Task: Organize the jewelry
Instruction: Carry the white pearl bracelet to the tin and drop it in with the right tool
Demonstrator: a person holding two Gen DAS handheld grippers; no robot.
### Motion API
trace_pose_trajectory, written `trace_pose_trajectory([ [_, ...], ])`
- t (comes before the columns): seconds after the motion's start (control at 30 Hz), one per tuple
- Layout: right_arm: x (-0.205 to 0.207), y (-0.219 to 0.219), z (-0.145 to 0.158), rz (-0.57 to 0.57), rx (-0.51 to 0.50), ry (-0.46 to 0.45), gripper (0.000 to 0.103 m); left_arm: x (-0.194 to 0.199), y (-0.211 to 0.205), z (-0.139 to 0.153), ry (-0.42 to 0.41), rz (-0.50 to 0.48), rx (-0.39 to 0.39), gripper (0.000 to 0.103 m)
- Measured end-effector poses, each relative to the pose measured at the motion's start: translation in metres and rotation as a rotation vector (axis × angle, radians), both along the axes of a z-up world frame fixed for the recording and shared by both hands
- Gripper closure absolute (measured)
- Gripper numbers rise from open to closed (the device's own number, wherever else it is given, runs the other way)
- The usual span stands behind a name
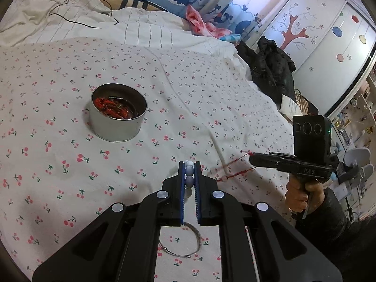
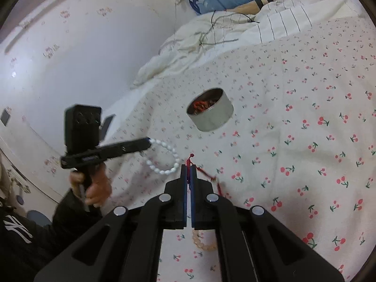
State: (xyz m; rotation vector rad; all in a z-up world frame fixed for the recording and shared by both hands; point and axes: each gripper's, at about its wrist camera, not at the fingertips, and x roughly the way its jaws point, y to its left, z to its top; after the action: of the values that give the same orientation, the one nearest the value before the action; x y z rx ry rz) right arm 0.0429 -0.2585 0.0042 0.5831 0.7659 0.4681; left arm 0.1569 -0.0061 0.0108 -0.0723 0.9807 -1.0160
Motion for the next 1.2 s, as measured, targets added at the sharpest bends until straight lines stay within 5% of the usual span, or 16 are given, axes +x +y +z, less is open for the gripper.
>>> trace_pose_trajectory([
  [0.63, 0.063, 0.004, 0.055, 0.008, 0.032, -0.151, 0.1, 0.048, -0.028, 0.046, -0.179, 0.097, 0.069, 0.096],
  [1.03, 0.078, -0.012, 0.042, -0.014, 0.078, -0.14, 0.1, 0.116, -0.055, 0.013, -0.088, 0.152, 0.088, 0.096],
  [1.2, 0.08, -0.014, 0.036, -0.021, 0.081, -0.124, 0.1, 0.134, -0.058, -0.021, -0.091, 0.265, 0.302, 0.095],
])
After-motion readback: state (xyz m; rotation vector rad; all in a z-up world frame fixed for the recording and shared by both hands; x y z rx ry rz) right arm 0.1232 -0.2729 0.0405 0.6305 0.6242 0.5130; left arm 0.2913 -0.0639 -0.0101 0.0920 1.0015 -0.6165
